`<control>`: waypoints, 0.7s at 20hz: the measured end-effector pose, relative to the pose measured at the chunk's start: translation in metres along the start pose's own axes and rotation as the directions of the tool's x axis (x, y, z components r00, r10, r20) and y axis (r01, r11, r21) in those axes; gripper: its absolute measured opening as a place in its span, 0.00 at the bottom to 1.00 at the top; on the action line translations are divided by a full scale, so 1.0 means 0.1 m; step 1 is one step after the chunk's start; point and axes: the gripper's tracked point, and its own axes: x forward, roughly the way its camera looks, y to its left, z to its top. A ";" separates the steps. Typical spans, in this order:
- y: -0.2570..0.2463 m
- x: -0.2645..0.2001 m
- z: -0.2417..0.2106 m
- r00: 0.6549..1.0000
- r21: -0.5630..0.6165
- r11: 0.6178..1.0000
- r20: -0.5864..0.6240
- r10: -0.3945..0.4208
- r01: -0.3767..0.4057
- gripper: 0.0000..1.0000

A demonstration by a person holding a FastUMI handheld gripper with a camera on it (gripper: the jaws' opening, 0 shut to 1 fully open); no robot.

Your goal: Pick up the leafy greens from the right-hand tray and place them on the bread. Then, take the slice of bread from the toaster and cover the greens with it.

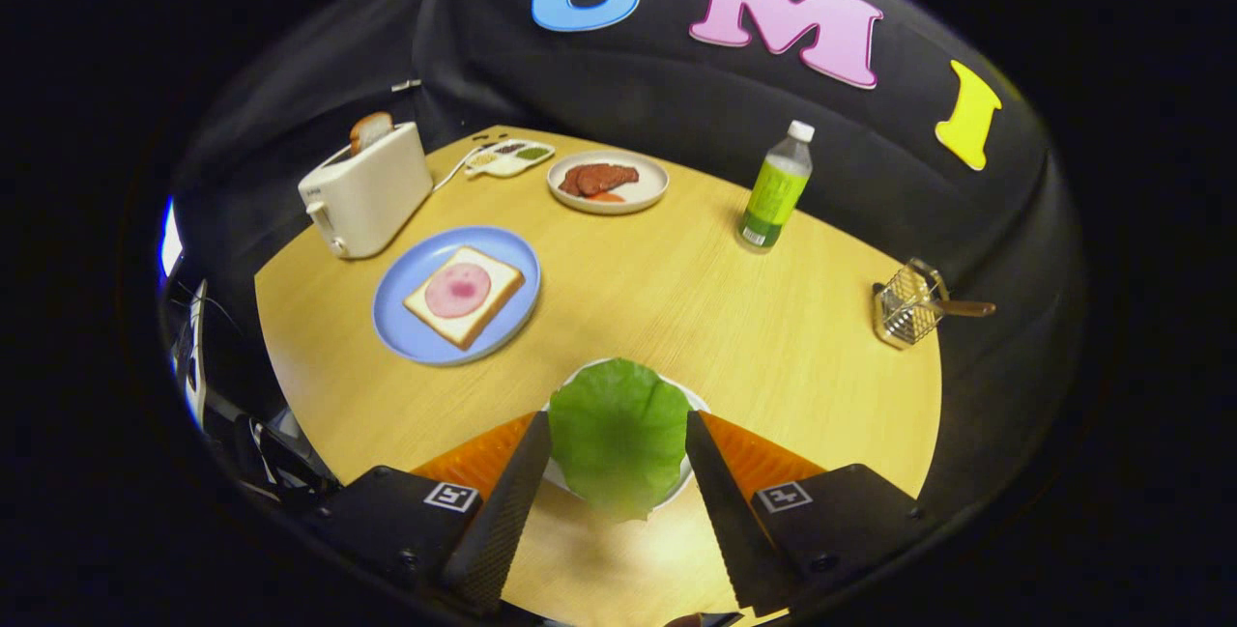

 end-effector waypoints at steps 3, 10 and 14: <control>0.03 0.23 -0.20 0.997 -0.017 1.000 -0.072 0.025 -0.026 0.87; -0.02 0.67 -0.38 0.984 0.010 0.999 -0.173 0.047 -0.046 0.83; -0.07 0.77 -0.52 0.968 0.033 0.999 -0.246 0.048 -0.042 0.68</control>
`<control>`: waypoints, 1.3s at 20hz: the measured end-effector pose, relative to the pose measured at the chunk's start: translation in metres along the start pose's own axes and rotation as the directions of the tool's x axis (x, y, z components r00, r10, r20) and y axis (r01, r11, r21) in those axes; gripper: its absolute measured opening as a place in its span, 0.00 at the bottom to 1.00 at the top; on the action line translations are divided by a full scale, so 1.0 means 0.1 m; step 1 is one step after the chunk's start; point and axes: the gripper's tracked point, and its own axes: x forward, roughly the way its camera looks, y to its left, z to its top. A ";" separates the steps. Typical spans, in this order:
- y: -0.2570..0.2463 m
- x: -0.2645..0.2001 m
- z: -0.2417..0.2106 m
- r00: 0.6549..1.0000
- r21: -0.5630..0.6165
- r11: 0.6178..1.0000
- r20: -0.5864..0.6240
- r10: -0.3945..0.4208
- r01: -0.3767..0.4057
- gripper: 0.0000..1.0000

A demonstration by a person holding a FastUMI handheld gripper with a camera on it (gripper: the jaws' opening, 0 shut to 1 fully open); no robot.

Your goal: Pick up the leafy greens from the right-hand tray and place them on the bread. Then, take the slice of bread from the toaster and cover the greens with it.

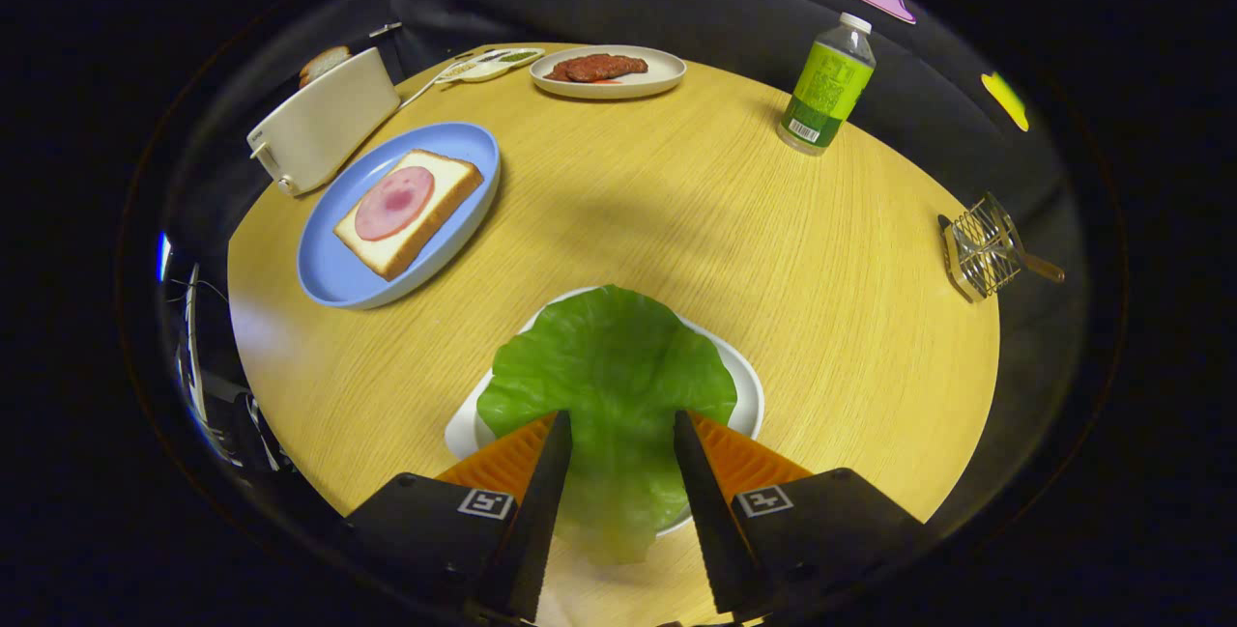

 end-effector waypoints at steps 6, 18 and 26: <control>0.07 0.06 0.01 1.000 -0.026 0.999 -0.005 0.023 -0.023 0.46; 0.09 -0.46 0.44 0.988 -0.011 0.999 0.149 0.047 -0.046 0.06; 0.73 -0.95 1.14 0.950 -0.058 0.987 0.270 0.160 -0.149 0.06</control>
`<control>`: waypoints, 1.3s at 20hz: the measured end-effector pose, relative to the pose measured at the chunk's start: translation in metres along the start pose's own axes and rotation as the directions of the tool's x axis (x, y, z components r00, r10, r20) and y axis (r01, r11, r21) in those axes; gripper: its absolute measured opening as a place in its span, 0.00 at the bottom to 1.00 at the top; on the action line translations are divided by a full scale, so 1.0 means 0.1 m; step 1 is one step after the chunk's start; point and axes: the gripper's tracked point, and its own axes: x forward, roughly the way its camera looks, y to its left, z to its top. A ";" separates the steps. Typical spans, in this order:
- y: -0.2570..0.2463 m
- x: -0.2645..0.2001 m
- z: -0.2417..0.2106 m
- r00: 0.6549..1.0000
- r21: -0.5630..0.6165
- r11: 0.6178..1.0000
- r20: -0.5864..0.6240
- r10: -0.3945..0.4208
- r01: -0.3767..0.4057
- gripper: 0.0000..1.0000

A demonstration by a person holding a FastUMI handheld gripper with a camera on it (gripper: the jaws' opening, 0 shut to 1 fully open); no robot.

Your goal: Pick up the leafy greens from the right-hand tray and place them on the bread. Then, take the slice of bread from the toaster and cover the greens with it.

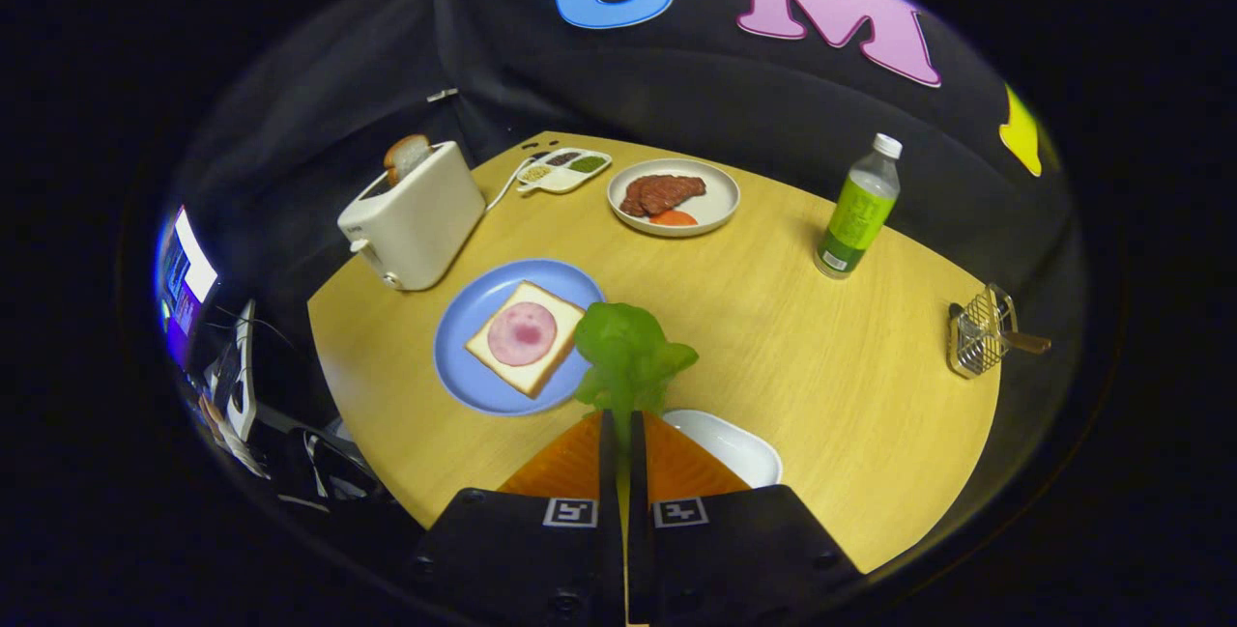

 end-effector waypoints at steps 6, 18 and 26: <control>0.62 0.34 0.33 0.995 -0.058 0.994 -0.015 0.095 -0.095 0.07; 1.03 1.00 0.49 0.991 -0.080 0.990 -0.064 0.114 -0.119 0.10; 0.90 1.02 0.52 0.998 -0.088 0.995 -0.032 0.051 -0.054 0.78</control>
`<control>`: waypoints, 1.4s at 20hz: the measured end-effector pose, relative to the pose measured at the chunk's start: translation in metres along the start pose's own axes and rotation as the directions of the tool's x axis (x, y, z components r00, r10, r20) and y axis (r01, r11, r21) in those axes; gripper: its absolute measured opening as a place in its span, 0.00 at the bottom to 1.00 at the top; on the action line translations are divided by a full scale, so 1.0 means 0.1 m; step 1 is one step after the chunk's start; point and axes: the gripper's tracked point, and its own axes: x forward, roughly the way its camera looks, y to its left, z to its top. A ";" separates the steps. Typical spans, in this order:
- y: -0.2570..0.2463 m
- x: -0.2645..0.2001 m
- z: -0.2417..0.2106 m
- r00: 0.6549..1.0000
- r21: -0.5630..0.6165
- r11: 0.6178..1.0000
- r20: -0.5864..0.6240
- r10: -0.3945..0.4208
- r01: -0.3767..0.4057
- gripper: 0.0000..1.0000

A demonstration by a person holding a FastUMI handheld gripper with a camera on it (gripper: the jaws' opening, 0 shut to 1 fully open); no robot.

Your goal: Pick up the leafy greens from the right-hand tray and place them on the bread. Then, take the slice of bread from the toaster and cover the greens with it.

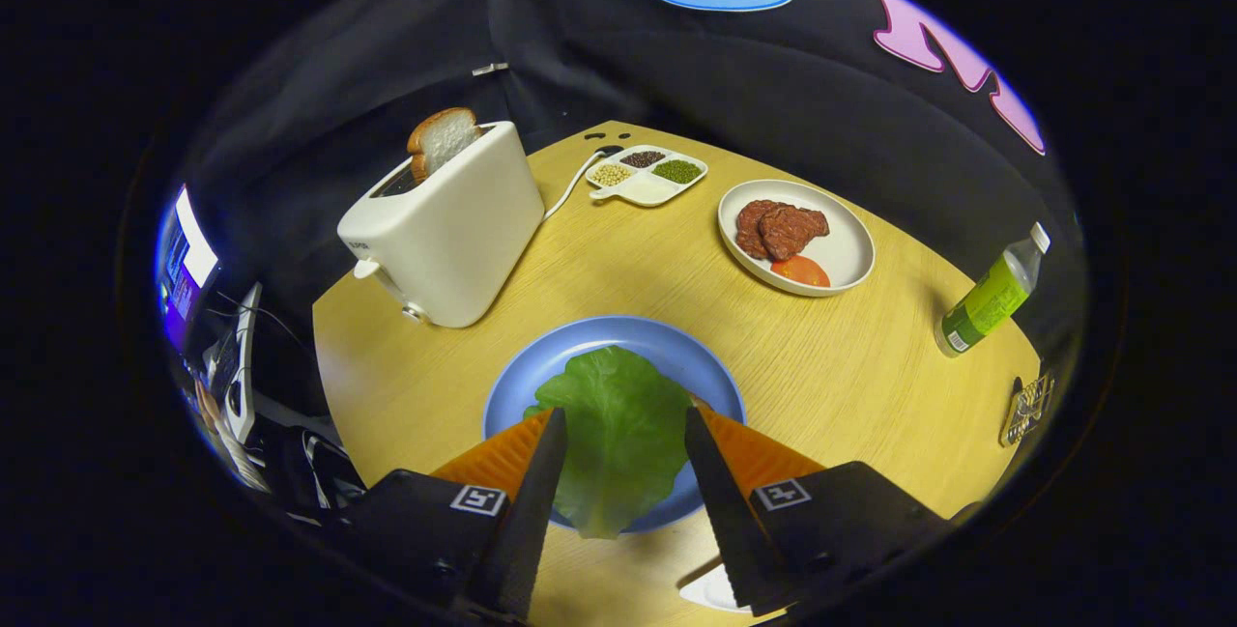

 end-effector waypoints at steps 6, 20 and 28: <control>0.17 -0.31 0.33 0.994 -0.020 1.000 0.109 -0.019 0.021 0.81; 1.56 -0.42 2.15 0.929 -0.060 0.996 0.361 0.081 -0.064 0.87; 2.00 0.33 2.43 0.955 -0.073 0.996 0.289 0.065 -0.046 0.87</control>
